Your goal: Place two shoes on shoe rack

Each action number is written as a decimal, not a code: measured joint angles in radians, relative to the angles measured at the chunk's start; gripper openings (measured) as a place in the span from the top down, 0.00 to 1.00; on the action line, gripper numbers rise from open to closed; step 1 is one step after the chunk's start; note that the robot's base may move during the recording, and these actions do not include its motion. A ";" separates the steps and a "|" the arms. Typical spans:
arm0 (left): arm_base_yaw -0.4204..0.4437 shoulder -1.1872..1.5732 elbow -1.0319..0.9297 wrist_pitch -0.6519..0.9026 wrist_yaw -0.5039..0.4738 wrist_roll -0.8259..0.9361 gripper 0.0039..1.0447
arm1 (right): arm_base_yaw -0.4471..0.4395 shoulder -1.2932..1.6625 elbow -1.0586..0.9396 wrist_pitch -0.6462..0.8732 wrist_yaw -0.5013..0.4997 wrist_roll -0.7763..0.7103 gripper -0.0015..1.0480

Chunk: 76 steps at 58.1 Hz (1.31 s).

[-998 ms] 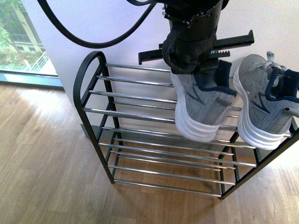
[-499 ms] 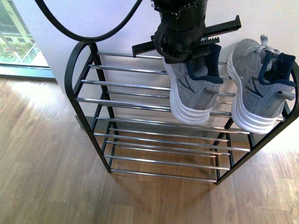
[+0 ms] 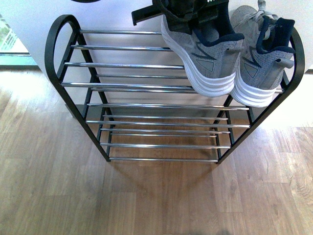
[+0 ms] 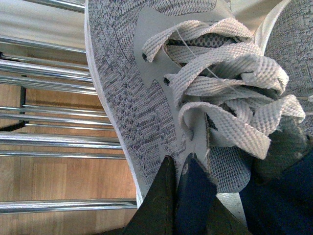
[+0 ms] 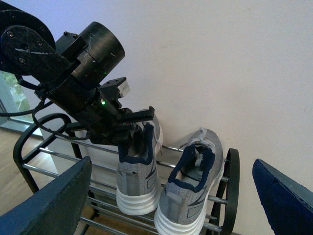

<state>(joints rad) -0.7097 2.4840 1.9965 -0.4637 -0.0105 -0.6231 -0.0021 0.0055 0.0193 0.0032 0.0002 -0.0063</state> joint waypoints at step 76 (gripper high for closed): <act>-0.007 -0.026 -0.032 0.079 0.030 -0.038 0.25 | 0.000 0.000 0.000 0.000 0.000 0.000 0.09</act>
<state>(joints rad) -0.7170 2.4580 1.9644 -0.3851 0.0196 -0.6609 -0.0021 0.0055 0.0193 0.0032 0.0002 -0.0067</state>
